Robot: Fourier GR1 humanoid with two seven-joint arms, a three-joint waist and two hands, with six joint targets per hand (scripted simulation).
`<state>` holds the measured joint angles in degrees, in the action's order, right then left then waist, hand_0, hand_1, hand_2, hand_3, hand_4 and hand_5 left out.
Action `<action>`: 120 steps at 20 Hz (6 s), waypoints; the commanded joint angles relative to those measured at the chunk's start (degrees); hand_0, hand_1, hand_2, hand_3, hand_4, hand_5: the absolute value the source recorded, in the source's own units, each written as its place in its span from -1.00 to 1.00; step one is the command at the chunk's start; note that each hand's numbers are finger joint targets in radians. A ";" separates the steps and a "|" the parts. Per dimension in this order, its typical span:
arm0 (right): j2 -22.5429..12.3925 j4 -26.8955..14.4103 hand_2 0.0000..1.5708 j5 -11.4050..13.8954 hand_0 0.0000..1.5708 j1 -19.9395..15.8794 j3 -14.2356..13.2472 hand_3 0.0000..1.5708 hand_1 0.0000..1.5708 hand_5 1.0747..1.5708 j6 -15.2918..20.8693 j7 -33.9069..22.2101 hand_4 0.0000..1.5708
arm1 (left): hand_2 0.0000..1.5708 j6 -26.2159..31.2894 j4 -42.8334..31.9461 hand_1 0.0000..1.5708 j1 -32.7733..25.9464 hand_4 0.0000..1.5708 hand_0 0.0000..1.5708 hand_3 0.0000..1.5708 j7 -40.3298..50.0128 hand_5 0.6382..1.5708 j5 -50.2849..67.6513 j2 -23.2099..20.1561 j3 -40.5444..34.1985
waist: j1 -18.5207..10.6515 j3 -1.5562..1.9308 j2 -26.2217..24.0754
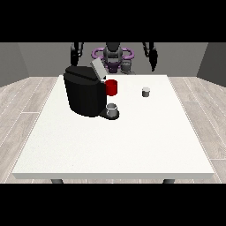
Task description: Insert the coffee pod into the coffee machine and close the lid
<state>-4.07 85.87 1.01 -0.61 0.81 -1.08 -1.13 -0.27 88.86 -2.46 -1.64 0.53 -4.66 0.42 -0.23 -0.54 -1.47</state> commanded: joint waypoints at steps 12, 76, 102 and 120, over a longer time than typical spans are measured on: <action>-1.36 -0.81 -1.00 7.10 -1.00 -0.85 -3.57 -1.00 -1.00 1.00 9.24 2.15 -1.00 | -1.00 11.66 -0.55 -1.00 0.70 -1.00 -1.00 -1.00 -8.80 1.00 -9.91 -16.13 0.83 | 1.75 0.52 -0.40; 3.97 -20.91 -1.00 11.57 -1.00 -12.82 0.83 -1.00 -1.00 1.00 16.17 1.55 -1.00 | 0.80 12.09 -45.10 0.81 39.41 -0.34 0.81 0.70 -11.98 1.00 -46.91 -12.41 4.25 | 4.27 0.55 4.45; 0.01 -13.40 -1.00 9.14 -1.00 -19.29 -1.66 -1.00 -1.00 1.00 9.89 -0.04 -1.00 | 0.64 25.52 -45.22 0.60 63.90 -0.38 0.60 0.61 -0.91 1.00 -41.39 -17.38 -7.62 | 15.28 0.54 8.86; 0.57 -12.68 -1.00 9.68 -1.00 -23.38 -1.98 -1.00 -1.00 1.00 11.37 1.57 -1.00 | 0.58 25.15 -49.40 0.50 71.91 -0.41 0.50 0.55 -3.22 1.00 -43.75 -21.56 -7.65 | 17.27 0.55 17.71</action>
<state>-3.99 72.62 9.71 -24.93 -2.39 10.07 0.19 24.94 40.39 69.39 -3.43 -42.42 -25.11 -7.65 16.86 0.01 15.69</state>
